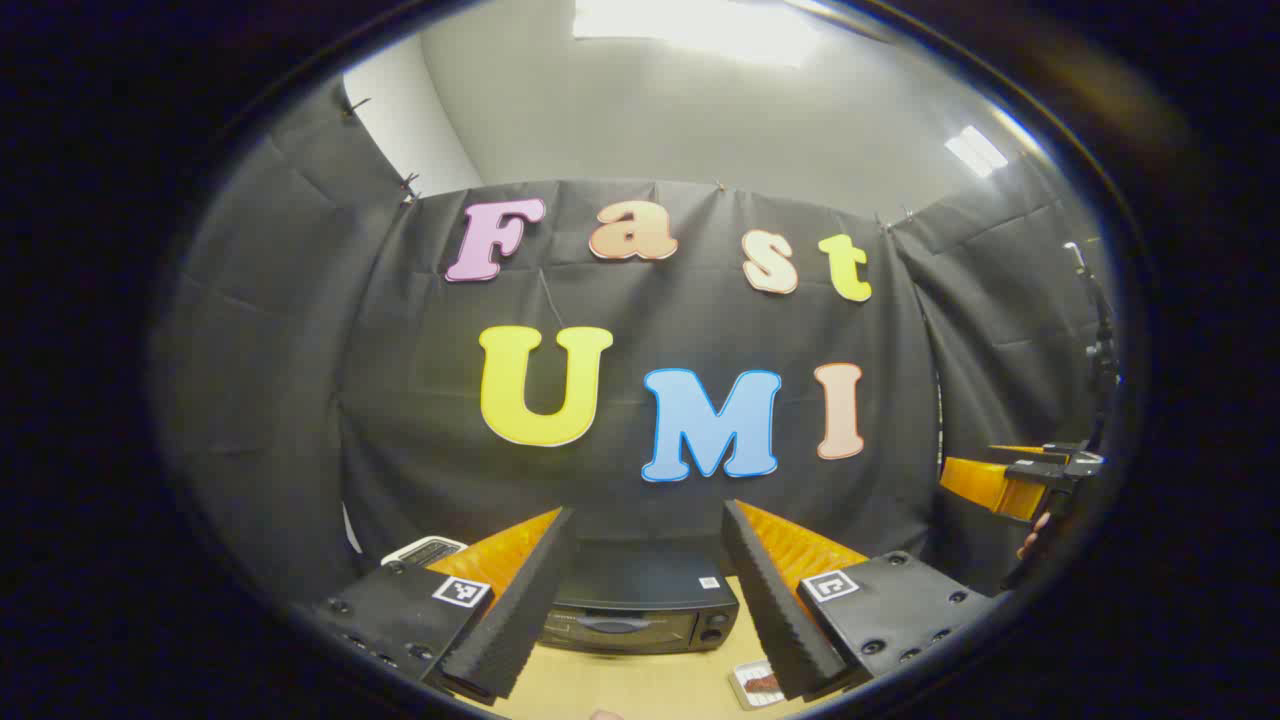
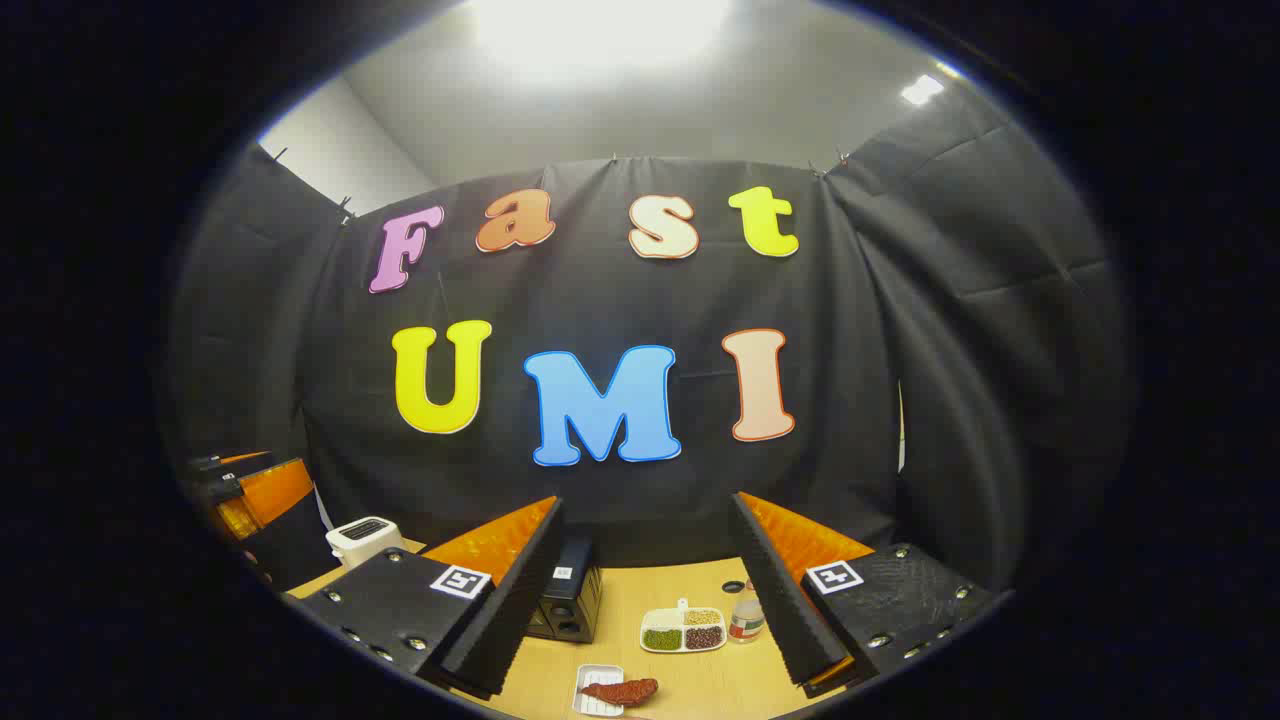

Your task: Open the electric oven with the left hand, put the food in, and close the electric oven.

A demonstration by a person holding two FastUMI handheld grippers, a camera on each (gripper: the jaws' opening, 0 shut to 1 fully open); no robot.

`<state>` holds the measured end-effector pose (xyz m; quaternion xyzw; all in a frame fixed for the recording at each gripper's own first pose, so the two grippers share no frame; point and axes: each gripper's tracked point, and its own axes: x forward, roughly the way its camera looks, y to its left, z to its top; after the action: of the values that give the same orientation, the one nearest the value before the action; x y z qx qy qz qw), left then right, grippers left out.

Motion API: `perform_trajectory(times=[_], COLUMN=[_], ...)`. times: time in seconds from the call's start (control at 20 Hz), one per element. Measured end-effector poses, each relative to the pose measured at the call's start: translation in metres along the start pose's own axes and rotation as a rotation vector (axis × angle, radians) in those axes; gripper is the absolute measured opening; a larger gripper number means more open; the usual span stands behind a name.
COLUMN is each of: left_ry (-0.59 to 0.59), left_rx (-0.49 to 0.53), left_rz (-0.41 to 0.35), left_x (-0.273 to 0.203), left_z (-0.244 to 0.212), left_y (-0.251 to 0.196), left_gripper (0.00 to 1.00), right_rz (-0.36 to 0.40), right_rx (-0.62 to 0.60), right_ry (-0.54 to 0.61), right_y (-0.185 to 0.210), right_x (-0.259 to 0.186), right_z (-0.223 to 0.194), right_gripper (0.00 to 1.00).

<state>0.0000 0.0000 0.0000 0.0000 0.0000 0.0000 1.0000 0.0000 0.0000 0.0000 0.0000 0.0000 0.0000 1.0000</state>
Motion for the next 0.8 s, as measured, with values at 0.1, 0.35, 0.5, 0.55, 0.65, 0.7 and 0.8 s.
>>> perform_trajectory(times=[0.1,0.35,0.5,0.55,0.65,0.7,0.8], left_ry=[0.008,-0.005,0.006,0.005,0.012,0.022,0.044], left_rx=[0.006,-0.013,-0.018,-0.013,-0.002,0.001,0.001], left_rz=[-0.004,0.007,0.007,0.009,0.01,0.007,0.003], left_x=[0.0,0.001,0.005,0.006,0.01,0.013,0.022], left_z=[-0.002,0.002,-0.004,-0.004,-0.009,-0.016,-0.028], left_y=[0.001,-0.008,-0.014,-0.014,-0.016,-0.017,-0.017], left_gripper=[1.0,1.0,1.0,1.0,1.0,1.0,1.0], right_rz=[0.012,0.031,0.037,0.04,0.039,0.038,0.031], right_rx=[0.01,-0.006,-0.008,-0.008,-0.008,-0.006,-0.001], right_ry=[-0.003,-0.01,-0.008,-0.008,-0.006,-0.002,0.005], right_y=[0.006,0.003,0.0,-0.001,-0.004,-0.005,-0.009], right_x=[0.0,0.006,0.006,0.006,0.007,0.009,0.01], right_z=[0.002,0.004,0.003,0.001,-0.001,-0.002,-0.007], right_gripper=[0.99,0.99,0.99,0.99,0.99,0.99,0.99])
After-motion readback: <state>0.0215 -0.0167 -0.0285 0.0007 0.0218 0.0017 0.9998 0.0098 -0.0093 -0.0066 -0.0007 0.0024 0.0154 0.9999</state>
